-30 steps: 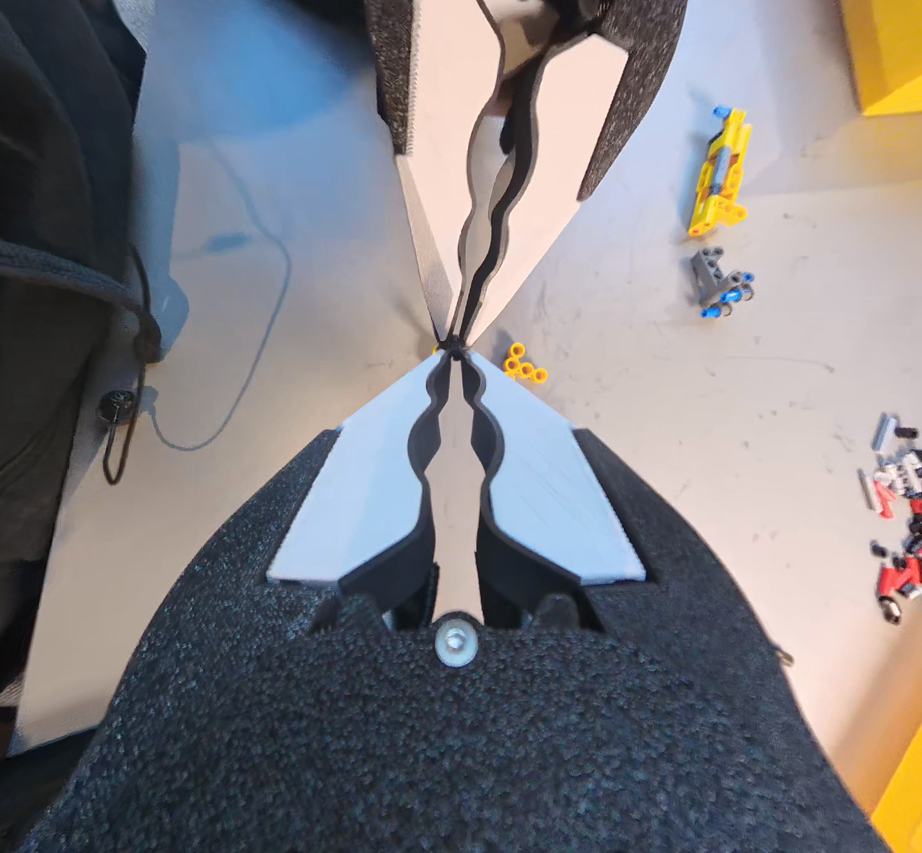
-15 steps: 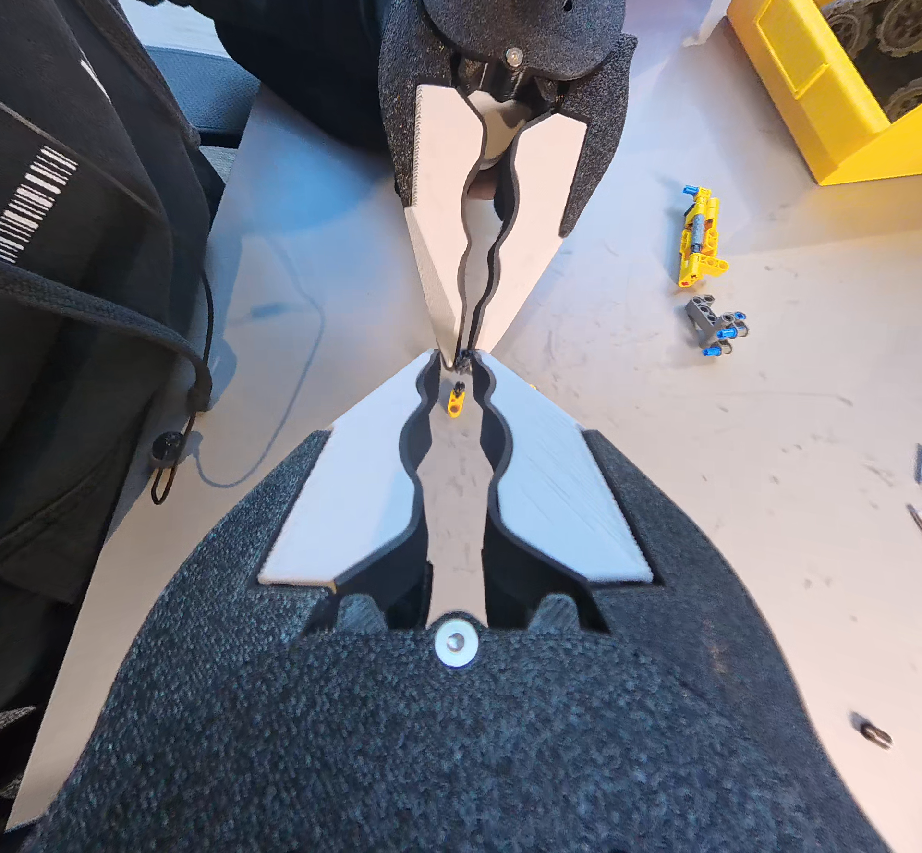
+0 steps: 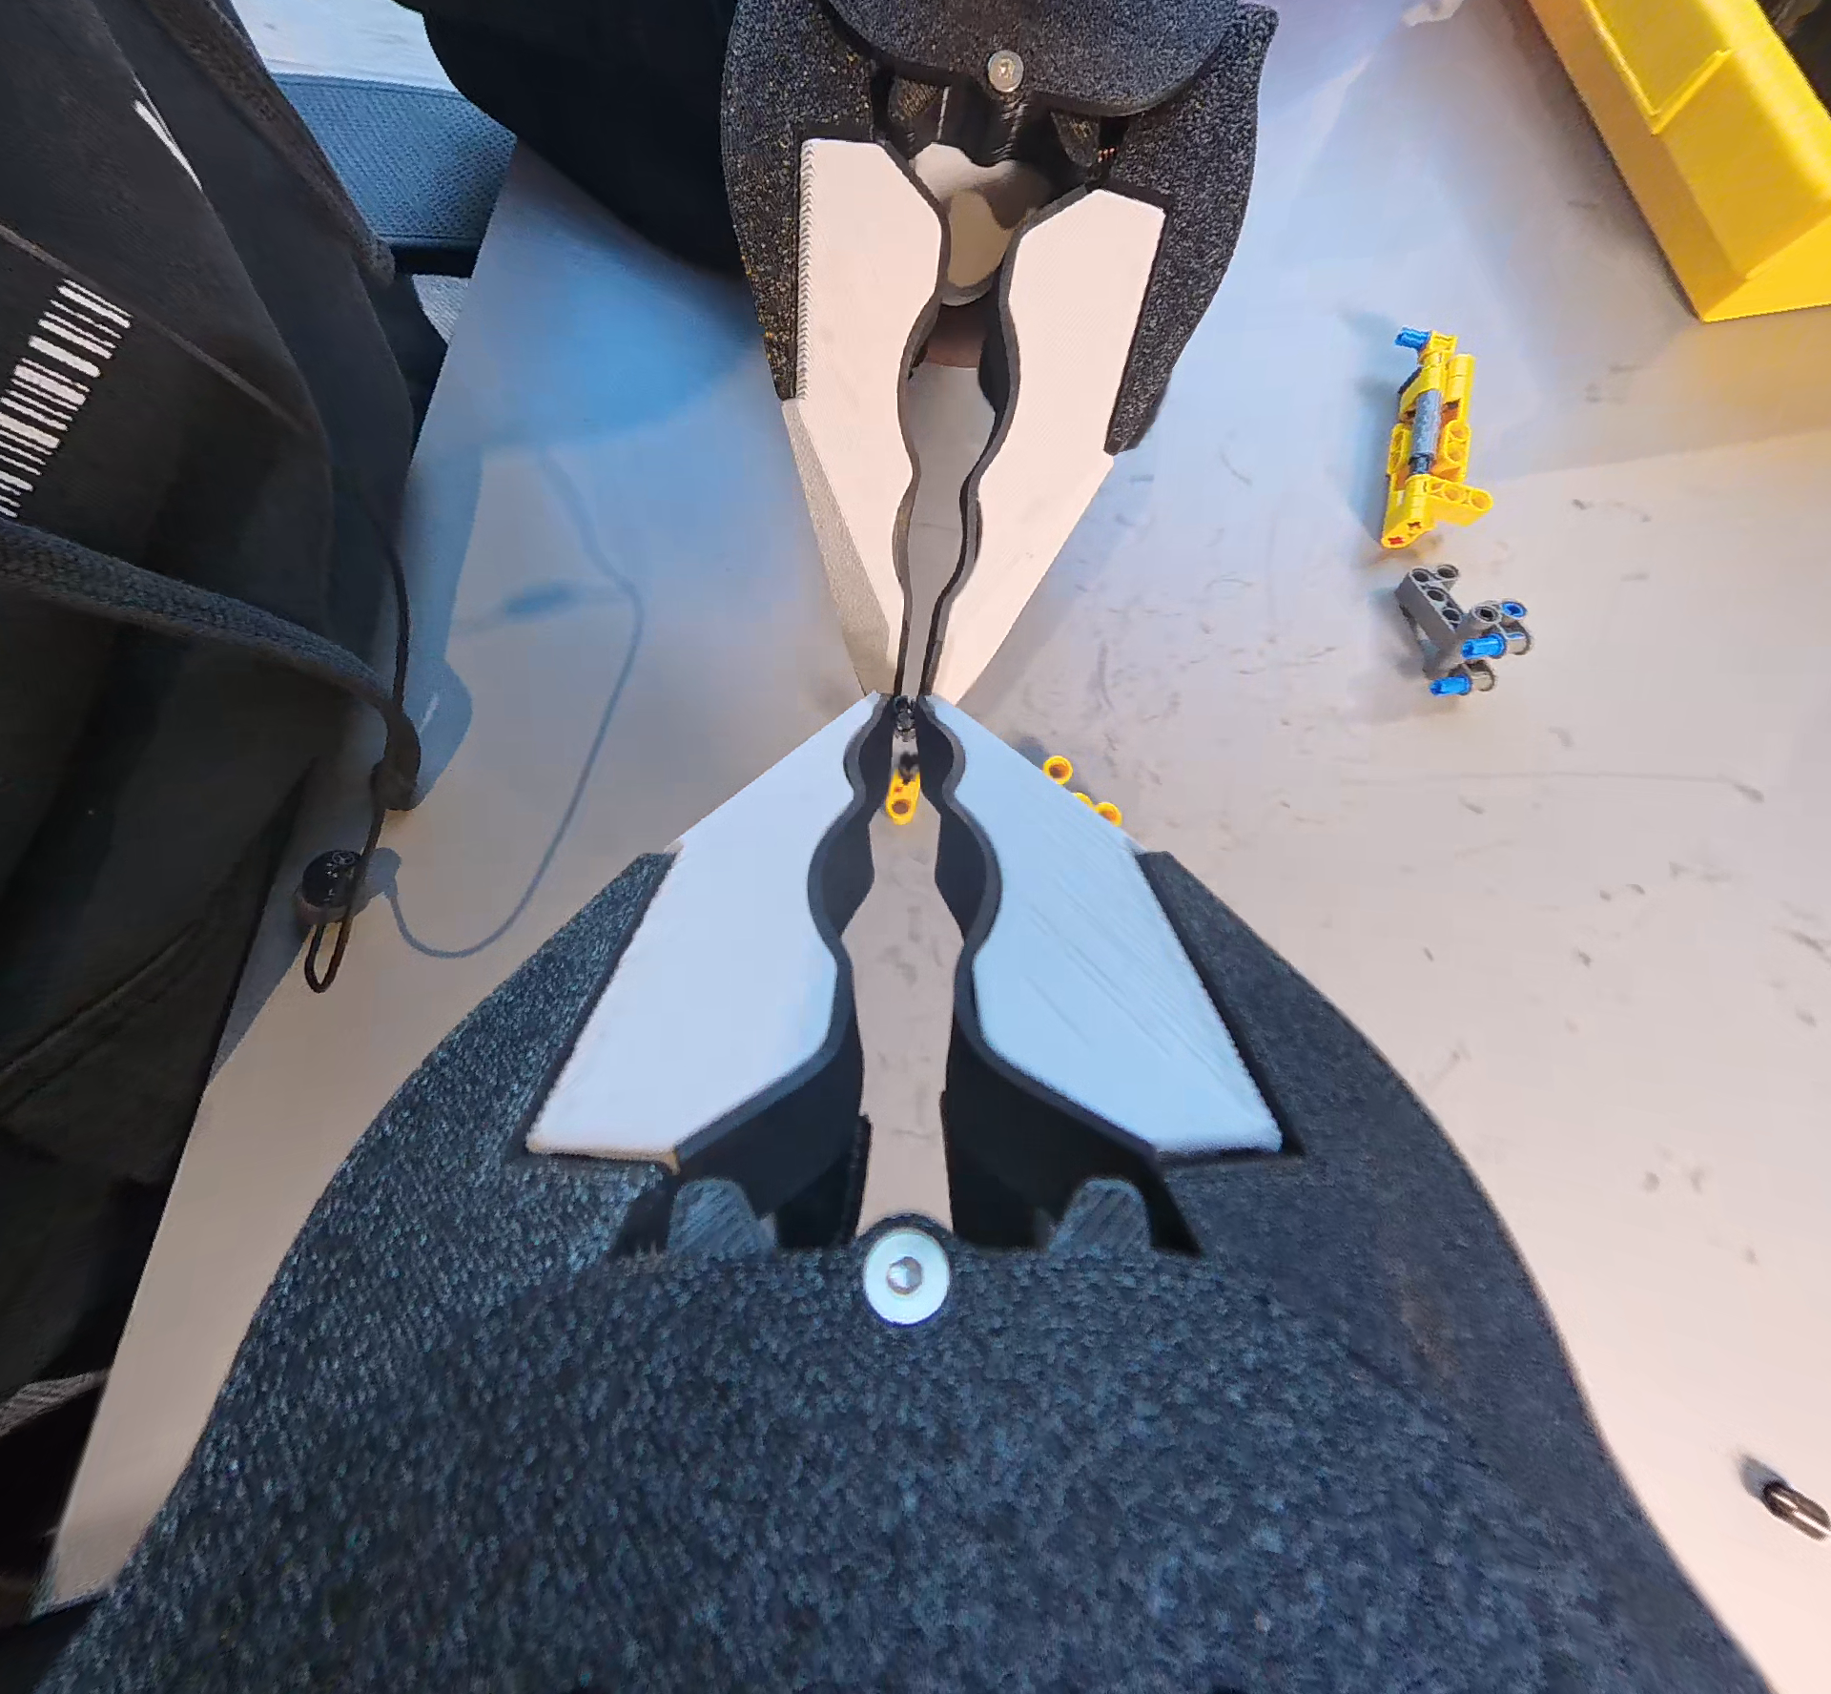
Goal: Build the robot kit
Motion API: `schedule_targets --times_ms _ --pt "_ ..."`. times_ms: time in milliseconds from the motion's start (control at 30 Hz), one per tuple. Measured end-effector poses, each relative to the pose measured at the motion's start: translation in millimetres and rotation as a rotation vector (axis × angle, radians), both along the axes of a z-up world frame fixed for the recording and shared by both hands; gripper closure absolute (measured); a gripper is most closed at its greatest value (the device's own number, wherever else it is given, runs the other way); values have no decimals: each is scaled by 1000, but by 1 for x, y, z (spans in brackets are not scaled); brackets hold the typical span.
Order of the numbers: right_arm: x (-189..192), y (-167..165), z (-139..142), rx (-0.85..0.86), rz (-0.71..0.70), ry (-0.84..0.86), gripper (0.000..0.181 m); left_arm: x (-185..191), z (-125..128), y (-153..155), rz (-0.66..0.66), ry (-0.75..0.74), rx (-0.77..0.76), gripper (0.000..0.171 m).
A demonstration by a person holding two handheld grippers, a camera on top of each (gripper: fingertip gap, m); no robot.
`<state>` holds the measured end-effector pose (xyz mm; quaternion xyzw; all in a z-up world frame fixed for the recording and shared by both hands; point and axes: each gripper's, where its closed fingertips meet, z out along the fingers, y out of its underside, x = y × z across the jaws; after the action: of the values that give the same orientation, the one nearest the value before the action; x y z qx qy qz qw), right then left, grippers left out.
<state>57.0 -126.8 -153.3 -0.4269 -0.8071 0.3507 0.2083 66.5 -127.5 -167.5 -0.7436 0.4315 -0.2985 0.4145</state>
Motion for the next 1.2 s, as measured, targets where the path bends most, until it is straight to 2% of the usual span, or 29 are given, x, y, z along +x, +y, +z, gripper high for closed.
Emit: schedule_targets --times_ms 67,200,333,600,867,1200 --pt "2 2 -4 -32 -13 -15 177 -6 -9 -2 -7 60 -22 151" --pt "6 4 -25 -63 -32 -54 177 -5 -33 -4 -24 178 -45 151" --pt "3 3 -34 -65 -34 -57 177 -3 -46 0 -20 247 -46 155" --pt "4 4 -44 -38 -23 -90 177 -1 -47 3 -17 255 -26 165" --pt "6 4 -45 36 16 -62 178 -1 -47 4 -18 256 -26 165" --pt "8 7 -46 -83 -76 -50 178 -1 -47 4 19 241 -59 166"
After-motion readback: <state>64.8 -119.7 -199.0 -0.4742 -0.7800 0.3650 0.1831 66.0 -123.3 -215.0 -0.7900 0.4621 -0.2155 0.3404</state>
